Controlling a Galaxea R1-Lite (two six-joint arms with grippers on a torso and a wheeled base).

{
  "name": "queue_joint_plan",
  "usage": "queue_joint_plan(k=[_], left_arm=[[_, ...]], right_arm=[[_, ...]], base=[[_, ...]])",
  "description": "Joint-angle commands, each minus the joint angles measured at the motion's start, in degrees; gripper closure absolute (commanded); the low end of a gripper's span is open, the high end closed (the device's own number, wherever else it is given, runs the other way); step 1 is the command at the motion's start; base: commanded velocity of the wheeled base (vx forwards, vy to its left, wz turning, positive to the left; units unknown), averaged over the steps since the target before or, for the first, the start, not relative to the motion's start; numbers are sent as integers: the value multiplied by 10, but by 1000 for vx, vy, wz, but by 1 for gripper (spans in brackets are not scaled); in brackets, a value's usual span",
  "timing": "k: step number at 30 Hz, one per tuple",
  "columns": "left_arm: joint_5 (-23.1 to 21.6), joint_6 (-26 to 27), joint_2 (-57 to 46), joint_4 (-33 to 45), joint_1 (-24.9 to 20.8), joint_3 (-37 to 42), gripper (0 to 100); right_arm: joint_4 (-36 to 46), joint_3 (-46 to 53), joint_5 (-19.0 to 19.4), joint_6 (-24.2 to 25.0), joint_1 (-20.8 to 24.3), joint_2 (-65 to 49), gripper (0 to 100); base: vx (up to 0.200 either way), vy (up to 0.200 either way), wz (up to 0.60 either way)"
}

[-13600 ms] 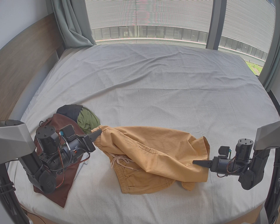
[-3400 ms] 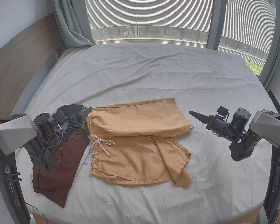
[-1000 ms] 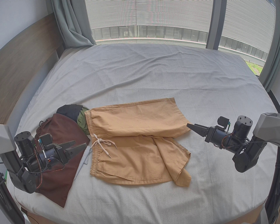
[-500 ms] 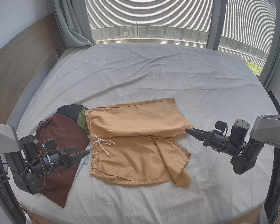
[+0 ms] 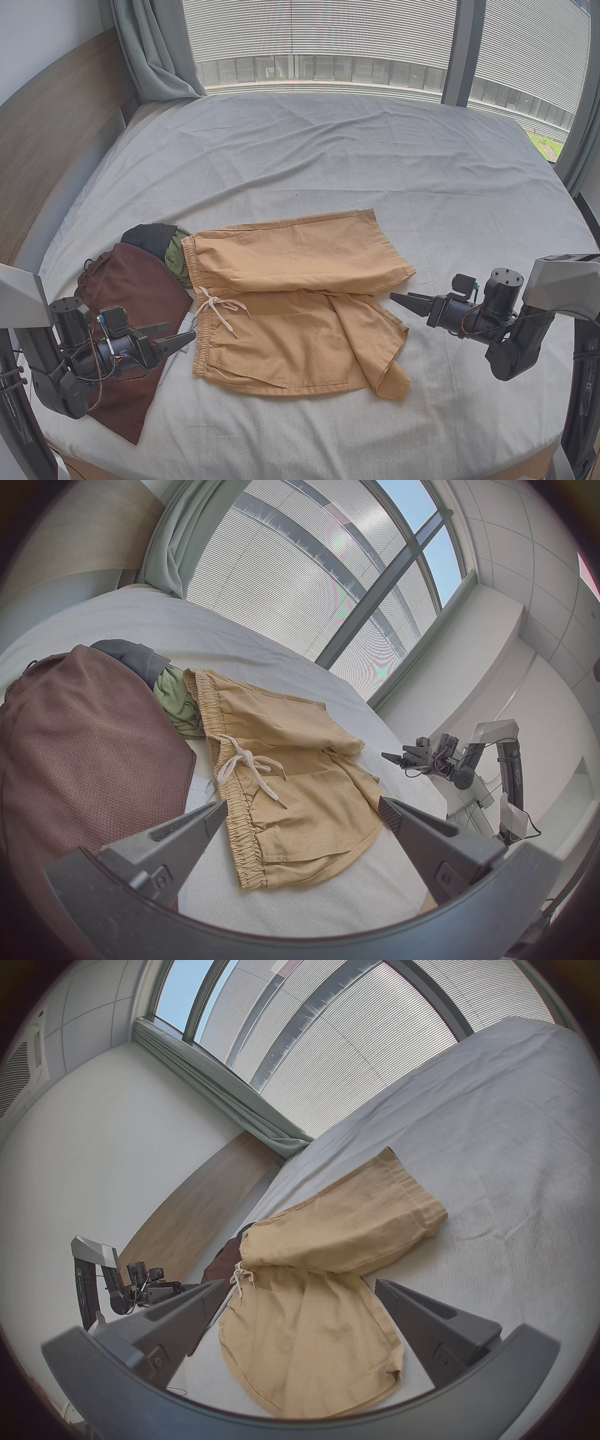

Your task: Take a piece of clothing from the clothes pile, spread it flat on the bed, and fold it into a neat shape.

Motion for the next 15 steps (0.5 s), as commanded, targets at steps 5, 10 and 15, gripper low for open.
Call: queue_joint_plan(k=[5,10,15], left_arm=[[2,1,10,0,-1,0,0],[2,1,10,0,-2,0,0],[2,2,10,0,-3,1,0]], right_arm=[[0,2,0,-1,-7,28,0],[0,5,0,-9,-9,49,0],[0,14,1,-26,-10,65,0]], base=[[0,0,0],[0,0,0],[0,0,0]])
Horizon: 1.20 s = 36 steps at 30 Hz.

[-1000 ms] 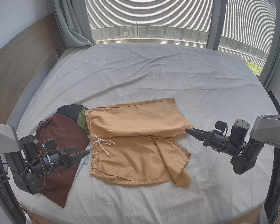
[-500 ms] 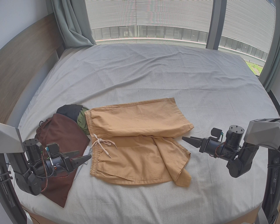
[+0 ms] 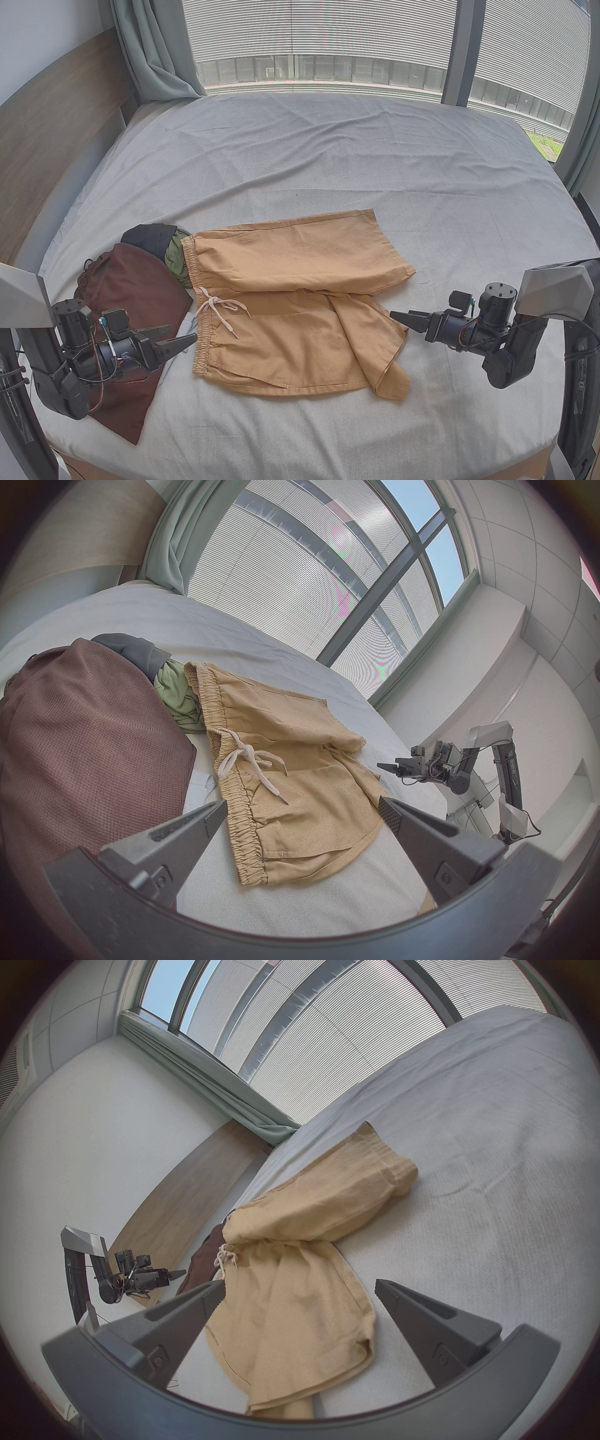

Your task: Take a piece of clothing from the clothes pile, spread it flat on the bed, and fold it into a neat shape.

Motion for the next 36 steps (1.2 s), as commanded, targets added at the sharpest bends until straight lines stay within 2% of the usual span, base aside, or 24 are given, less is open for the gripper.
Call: queue_joint_plan(k=[1,34,35,36], left_arm=[[0,0,1,0,-1,1,0],[-1,0,2,0,-1,1,0],[-1,1,3,0,-1,1,0],[-1,1,3,0,-1,1,0]], right_arm=[[0,5,1,-4,-1,21,0],[0,2,-1,-12,6,55,0],[0,0,-1,-12,6,56,100],[0,-1,-1,-12,6,57,100]], base=[[0,0,0],[0,0,0],[0,0,0],[0,0,0]])
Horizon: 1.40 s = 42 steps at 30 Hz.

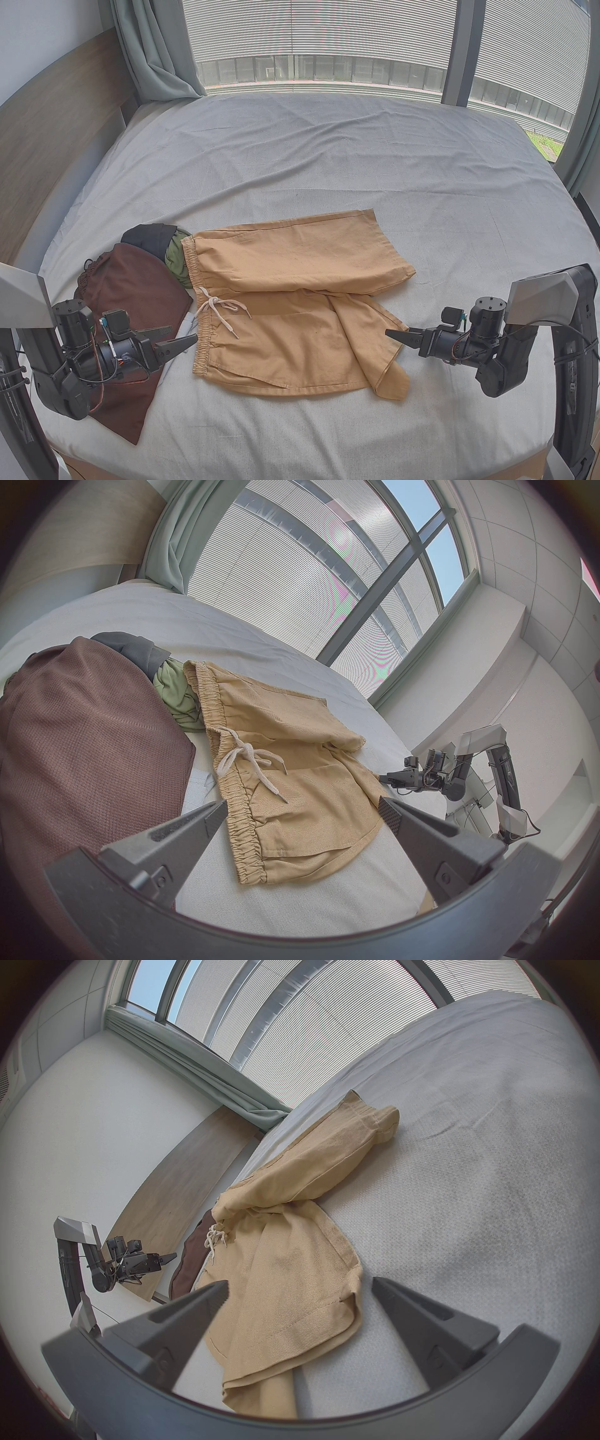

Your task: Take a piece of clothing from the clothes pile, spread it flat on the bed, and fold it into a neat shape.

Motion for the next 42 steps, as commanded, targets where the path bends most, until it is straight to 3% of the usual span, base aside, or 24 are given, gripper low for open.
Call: queue_joint_plan(k=[1,20,25,34,42], left_arm=[[0,0,1,0,-1,0,0],[0,0,1,0,-4,0,0],[0,0,3,0,-4,0,0],[0,0,4,0,-4,-1,0],[0,0,4,0,-4,0,0]], right_arm=[[0,-6,0,0,0,8,100],[2,-44,-1,0,-32,-12,100],[6,-85,-42,0,-36,-7,100],[7,-130,-74,5,-36,-4,100],[7,-140,-78,5,-40,-3,100]], base=[[0,0,0],[0,0,0],[0,0,0],[0,0,0],[0,0,0]])
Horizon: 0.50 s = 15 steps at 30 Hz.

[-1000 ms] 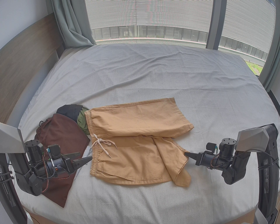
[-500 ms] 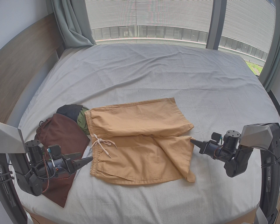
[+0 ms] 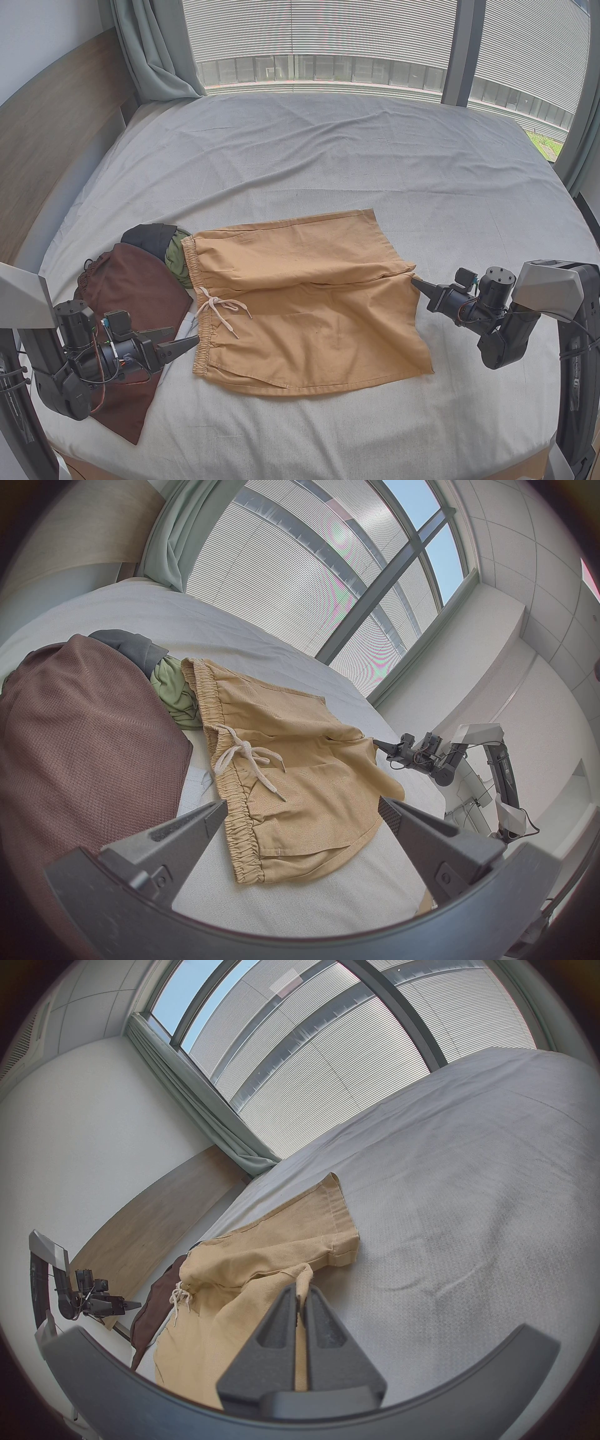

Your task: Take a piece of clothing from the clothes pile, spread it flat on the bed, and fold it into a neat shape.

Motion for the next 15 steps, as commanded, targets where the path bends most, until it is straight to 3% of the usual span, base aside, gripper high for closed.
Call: queue_joint_plan(k=[1,15], left_arm=[[0,0,1,0,0,0,0],[0,0,2,0,-1,0,0]], right_arm=[[-1,-7,0,0,-1,1,100],[-1,-23,-2,0,-6,13,100]], base=[[0,0,0],[0,0,0]])
